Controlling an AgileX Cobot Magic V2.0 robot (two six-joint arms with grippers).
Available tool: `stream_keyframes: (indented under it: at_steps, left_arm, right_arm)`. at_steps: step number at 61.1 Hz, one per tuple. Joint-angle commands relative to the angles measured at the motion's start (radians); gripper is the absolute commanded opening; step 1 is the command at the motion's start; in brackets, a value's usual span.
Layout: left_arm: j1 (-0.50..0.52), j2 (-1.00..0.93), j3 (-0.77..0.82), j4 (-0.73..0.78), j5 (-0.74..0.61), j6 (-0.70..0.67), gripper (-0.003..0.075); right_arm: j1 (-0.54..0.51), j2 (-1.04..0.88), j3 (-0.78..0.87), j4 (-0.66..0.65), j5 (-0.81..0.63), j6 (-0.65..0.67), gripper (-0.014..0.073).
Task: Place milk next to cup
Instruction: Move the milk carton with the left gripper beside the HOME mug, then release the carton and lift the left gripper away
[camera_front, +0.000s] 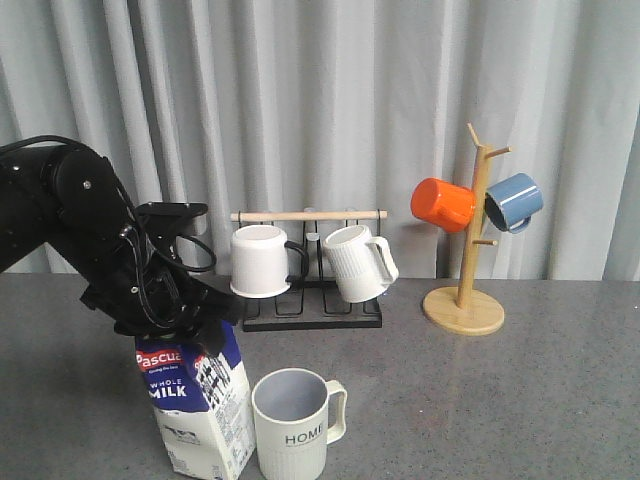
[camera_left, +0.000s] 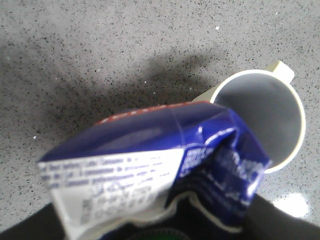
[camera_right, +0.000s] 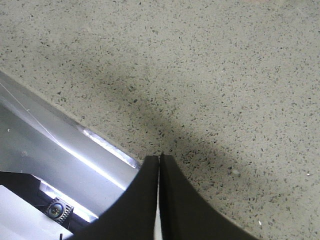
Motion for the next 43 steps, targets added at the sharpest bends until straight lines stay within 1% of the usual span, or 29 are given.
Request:
stream_keyframes:
  at_steps: [1,6,9,12,16,25,32,37,43]
  left_arm:
    - [-0.006,-0.063,-0.029,-0.042,-0.011,-0.01,0.0486]
    - [-0.006,-0.072,-0.029,-0.045,-0.011,-0.01,0.0566]
    - [-0.006,-0.079,-0.029,-0.045,-0.011,-0.01,0.0597]
    - [-0.006,-0.086,-0.029,-0.043,-0.011,-0.01,0.0621]
    - [-0.006,-0.098,-0.029,-0.043,-0.011,-0.01,0.063]
    - [-0.006,-0.132,-0.029,-0.043,-0.011,-0.01,0.0623]
    - [-0.006,-0.18,-0.029,-0.044,-0.011,-0.012,0.0601]
    - [-0.006,-0.228,-0.029,-0.044,-0.011,-0.012,0.0566]
    - [-0.006,-0.299,-0.029,-0.043,-0.011,-0.012,0.0485]
  right_arm:
    - [-0.005,0.001,-0.027,-0.008,-0.048,0.002,-0.0005]
    - [-0.005,0.001,-0.027,-0.008,-0.048,0.002,-0.0005]
    - [-0.005,0.001,-0.027,-0.008,-0.048,0.002,-0.0005]
    - [-0.005,0.001,-0.027,-0.008,-0.048,0.002,-0.0005]
    - [-0.005,0.001,-0.027,-0.008,-0.048,0.002,-0.0005]
    - [-0.005,0.001,-0.027,-0.008,-0.051,0.004,-0.0005]
    - [-0.005,0.001,-0.027,-0.008,-0.055,0.009,-0.0005]
    - [-0.005,0.001,-0.027,-0.008,-0.074,0.009,-0.0005]
    - [-0.005,0.001,-0.027,-0.008,-0.119,0.01,-0.0005]
